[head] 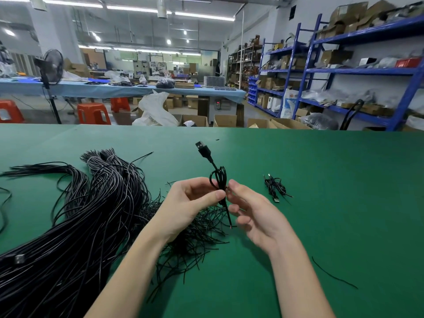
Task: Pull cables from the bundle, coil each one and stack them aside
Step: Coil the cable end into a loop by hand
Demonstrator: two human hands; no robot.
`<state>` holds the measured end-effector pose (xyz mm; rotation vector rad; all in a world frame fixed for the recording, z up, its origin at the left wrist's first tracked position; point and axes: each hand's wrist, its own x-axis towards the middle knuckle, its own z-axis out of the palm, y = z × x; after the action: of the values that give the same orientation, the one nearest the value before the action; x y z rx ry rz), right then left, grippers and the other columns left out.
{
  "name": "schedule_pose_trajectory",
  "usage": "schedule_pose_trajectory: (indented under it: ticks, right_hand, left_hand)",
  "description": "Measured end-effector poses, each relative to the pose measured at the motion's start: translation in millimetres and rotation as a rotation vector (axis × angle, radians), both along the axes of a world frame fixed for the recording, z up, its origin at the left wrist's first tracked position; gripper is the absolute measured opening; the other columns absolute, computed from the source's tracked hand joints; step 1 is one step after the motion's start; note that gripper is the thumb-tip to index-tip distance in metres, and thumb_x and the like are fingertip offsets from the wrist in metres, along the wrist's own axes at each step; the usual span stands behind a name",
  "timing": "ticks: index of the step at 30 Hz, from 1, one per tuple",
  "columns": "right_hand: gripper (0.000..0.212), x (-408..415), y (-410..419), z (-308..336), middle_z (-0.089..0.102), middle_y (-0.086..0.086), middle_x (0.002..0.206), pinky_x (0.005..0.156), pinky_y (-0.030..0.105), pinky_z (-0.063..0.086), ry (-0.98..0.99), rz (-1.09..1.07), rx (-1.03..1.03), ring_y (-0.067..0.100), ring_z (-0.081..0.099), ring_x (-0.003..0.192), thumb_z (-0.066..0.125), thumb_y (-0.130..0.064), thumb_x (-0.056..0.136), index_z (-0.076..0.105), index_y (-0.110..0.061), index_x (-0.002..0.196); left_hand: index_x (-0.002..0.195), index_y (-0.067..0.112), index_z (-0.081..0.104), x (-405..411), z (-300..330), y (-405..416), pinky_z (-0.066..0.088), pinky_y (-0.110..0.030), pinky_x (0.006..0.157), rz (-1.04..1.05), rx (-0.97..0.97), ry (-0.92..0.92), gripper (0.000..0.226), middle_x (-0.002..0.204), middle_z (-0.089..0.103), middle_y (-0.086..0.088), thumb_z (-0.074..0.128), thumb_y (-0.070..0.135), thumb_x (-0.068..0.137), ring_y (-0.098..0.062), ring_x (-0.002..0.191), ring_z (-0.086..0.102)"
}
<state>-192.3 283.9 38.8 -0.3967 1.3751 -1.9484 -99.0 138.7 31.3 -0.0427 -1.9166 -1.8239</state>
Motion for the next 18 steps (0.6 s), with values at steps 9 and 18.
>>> schedule_pose_trajectory:
  ticks: [9, 18]
  right_hand:
    - [0.033, -5, 9, 4, 0.070, 0.002, 0.079, 0.035, 0.008, 0.032, -0.073, 0.085, -0.006, 0.003, 0.049, 0.057, 0.079, -0.020, 0.068, 0.075, -0.005, 0.098]
    - [0.011, -7, 15, 2, 0.063, 0.003, 0.071, 0.036, 0.008, 0.033, -0.150, 0.170, -0.032, 0.004, 0.050, 0.054, 0.078, -0.015, 0.068, 0.079, -0.005, 0.073]
  left_hand:
    - [0.097, 0.029, 0.080, 3, 4, 5, 0.053, -0.018, 0.085, 0.028, -0.179, 0.041, 0.018, 0.099, 0.079, -0.001, 0.078, 0.015, 0.087, -0.012, 0.094, 0.074]
    - [0.098, 0.032, 0.080, 2, 4, 6, 0.054, -0.018, 0.085, 0.025, -0.212, 0.059, 0.020, 0.097, 0.079, 0.002, 0.079, 0.017, 0.085, -0.011, 0.093, 0.075]
